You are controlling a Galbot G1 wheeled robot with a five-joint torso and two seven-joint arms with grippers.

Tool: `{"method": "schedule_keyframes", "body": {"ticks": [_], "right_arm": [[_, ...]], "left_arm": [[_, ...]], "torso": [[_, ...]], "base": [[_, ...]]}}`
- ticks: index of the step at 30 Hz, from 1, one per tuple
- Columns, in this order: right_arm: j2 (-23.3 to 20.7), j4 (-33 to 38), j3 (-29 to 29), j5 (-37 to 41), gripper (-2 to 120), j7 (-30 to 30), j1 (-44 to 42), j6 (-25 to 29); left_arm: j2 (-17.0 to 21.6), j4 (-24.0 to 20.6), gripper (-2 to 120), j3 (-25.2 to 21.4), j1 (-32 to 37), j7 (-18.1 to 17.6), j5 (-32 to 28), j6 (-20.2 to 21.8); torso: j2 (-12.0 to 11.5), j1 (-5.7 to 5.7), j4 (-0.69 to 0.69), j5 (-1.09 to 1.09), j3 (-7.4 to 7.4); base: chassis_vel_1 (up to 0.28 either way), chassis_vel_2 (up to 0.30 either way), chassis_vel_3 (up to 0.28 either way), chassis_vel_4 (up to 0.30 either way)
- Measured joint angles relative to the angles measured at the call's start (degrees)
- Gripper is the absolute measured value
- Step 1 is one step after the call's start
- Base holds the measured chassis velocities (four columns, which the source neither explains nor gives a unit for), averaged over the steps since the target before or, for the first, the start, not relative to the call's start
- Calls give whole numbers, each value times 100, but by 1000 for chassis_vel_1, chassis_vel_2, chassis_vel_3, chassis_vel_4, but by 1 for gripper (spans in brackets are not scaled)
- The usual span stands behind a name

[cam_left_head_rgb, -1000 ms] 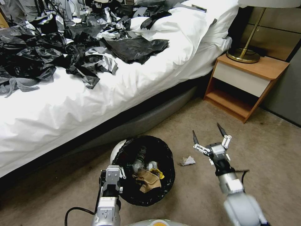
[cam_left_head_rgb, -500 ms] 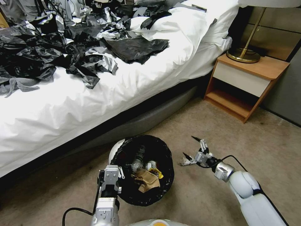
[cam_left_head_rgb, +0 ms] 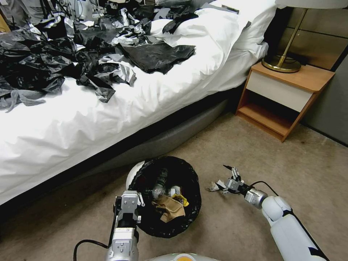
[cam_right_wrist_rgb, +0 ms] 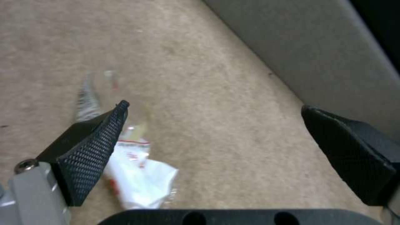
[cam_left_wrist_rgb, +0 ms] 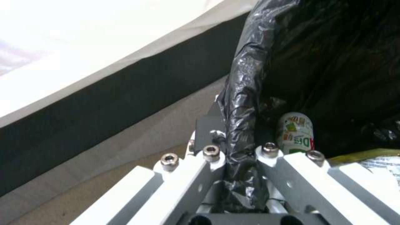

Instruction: Pick up the trash bin, then pick up the garbage from the floor and place it into the trash bin.

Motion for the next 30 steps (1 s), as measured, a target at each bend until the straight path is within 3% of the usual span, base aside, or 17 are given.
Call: {"method": "schedule_keyframes", "body": {"ticks": [8, 21, 30], "right_arm": [[66, -199, 10, 57, 100, -394, 45, 165], [156, -425, 15, 132, 100, -371, 32, 190], [199, -1004, 43, 366, 100, -105, 274, 96]], "left_arm": [[-14, 0, 0, -3, 2, -3, 1, 1], [-15, 0, 0, 8, 3, -8, 9, 2], [-16, -15, 0, 7, 39, -12, 22, 1]], "torso": [[0, 0, 1, 0, 0], [0, 0, 0, -1, -1], [0, 0, 0, 0, -1]], "base": [[0, 0, 0, 0], [0, 0, 0, 0], [0, 0, 0, 0]]}}
